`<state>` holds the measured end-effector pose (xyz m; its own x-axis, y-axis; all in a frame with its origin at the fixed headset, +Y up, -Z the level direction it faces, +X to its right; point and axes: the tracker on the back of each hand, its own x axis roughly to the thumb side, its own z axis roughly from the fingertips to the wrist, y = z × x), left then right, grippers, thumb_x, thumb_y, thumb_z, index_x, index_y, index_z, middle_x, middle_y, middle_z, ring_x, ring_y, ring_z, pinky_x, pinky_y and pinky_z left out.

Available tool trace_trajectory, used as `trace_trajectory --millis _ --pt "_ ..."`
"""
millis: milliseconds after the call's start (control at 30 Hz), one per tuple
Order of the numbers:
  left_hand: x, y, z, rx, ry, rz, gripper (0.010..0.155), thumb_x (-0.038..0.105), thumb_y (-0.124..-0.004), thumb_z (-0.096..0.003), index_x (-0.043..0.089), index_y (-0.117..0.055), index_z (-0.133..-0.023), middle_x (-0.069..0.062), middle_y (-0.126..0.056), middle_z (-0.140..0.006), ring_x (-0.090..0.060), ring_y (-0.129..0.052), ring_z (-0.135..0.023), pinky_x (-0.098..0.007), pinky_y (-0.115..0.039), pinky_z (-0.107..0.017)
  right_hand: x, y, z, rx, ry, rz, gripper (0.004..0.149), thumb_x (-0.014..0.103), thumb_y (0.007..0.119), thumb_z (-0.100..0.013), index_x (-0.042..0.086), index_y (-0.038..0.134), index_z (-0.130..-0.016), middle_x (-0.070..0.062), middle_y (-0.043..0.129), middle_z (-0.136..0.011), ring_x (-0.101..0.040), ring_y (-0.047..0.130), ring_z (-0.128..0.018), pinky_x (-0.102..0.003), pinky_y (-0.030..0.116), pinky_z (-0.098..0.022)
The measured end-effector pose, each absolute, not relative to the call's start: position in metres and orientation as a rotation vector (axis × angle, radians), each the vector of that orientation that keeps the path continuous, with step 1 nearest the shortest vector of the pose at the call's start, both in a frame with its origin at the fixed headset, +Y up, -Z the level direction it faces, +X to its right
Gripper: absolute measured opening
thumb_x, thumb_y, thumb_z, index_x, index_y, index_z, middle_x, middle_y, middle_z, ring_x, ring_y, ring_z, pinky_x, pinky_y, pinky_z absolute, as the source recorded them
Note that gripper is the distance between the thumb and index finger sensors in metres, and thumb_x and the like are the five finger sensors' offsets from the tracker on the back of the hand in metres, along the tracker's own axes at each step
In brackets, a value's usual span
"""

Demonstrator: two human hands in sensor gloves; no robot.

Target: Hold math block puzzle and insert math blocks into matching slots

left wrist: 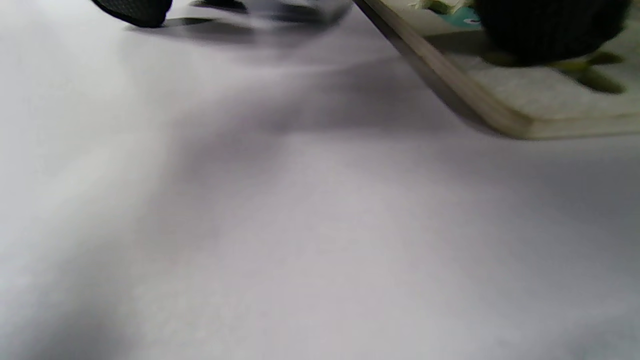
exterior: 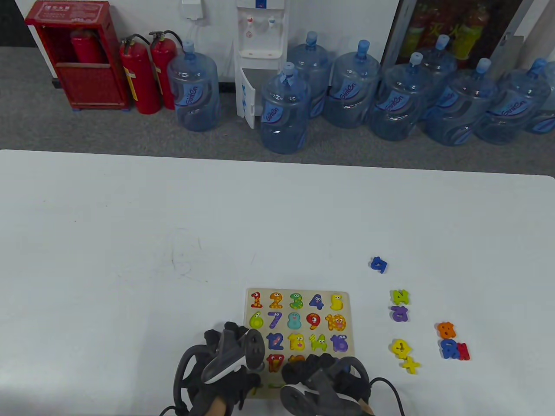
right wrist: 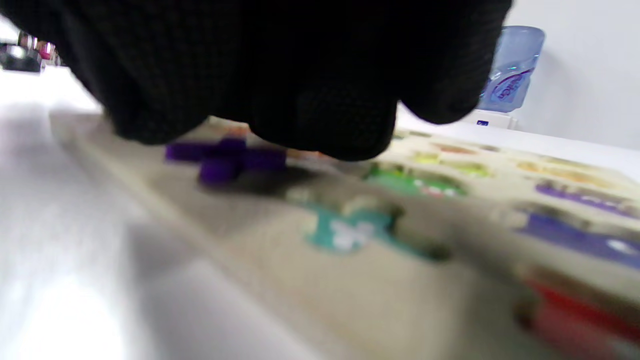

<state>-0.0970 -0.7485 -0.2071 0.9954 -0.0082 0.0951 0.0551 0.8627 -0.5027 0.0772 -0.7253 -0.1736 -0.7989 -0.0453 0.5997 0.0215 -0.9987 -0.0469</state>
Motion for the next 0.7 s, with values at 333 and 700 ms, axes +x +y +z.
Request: trace_trajectory --millis 333,700 --pt "-0.098 -0.74 -0.204 -0.396 -0.087 0.016 0.104 0.07 -0.061 -0.0252 0.021 -0.013 -0.104 -0.009 -0.015 -0.11 -0.051 -0.028 -0.105 -0.071 -0.05 -0.071 0.185 -0.717 -0.221 -0.308 0.172 -2.988 0.057 0.038 0.082 -0.025 0.027 0.08 -0.082 0.0 0.085 -0.083 -0.019 0.092 -0.067 -0.039 0.078 -0.054" --pt "-0.098 -0.744 -0.205 -0.426 -0.09 0.041 0.099 0.065 -0.064 -0.0312 0.019 -0.013 -0.103 -0.013 -0.019 -0.109 -0.05 -0.032 -0.104 -0.068 -0.052 -0.072 0.261 -0.727 -0.231 0.018 -0.101 -3.063 0.059 0.031 0.084 -0.027 0.025 0.077 -0.085 -0.003 0.08 -0.088 -0.023 0.089 -0.072 -0.041 0.077 -0.054"
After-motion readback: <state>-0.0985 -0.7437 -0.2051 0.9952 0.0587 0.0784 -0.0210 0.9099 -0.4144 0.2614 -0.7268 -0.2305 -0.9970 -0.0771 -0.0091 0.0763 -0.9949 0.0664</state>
